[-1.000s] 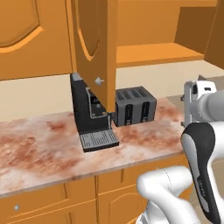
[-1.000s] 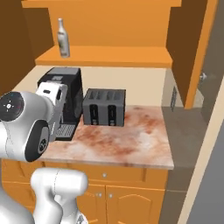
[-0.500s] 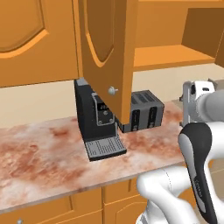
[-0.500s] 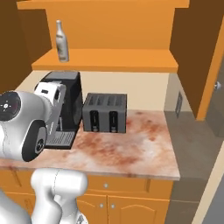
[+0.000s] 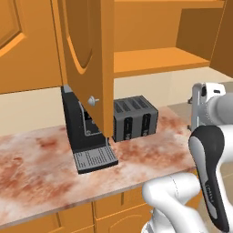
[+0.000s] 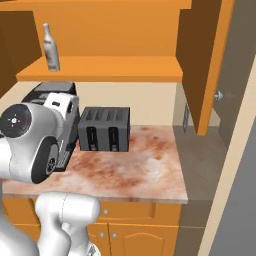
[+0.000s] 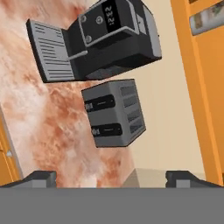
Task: There is a bowl on the dining counter. Grab a lemon wedge from the fridge and place it in the bowl. Then get the liquor bottle and glass cup from the cabinet and place them next to the bowl.
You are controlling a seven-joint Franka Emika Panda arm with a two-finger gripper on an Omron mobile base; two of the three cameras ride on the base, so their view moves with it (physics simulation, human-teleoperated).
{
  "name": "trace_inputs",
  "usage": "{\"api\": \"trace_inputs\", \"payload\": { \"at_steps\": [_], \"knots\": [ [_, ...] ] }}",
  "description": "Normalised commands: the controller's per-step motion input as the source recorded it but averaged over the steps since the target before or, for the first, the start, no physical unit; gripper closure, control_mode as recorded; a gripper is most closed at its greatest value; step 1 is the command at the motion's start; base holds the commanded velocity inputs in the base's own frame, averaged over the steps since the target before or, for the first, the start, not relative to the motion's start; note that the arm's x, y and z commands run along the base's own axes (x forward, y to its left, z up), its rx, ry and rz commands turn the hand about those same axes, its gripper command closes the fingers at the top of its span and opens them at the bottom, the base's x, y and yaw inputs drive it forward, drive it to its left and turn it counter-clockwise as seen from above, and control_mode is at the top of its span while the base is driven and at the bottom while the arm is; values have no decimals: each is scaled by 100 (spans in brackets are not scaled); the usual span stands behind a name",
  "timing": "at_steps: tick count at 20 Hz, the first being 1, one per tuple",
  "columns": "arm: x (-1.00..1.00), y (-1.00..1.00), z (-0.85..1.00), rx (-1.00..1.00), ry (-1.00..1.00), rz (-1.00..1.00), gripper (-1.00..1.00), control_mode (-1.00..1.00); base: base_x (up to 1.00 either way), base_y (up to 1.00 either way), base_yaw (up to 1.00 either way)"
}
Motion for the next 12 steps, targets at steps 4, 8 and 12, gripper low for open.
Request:
{"api": "trace_inputs", "payload": {
  "at_steps": [4,8,12],
  "knots": [
    [21,7,31,28,0,0,-100,-100,0,0,0],
    [24,54,62,25,-2,0,-100,-100,0,0,0],
    [13,56,90,23,1,0,-100,-100,0,0,0]
  ]
}}
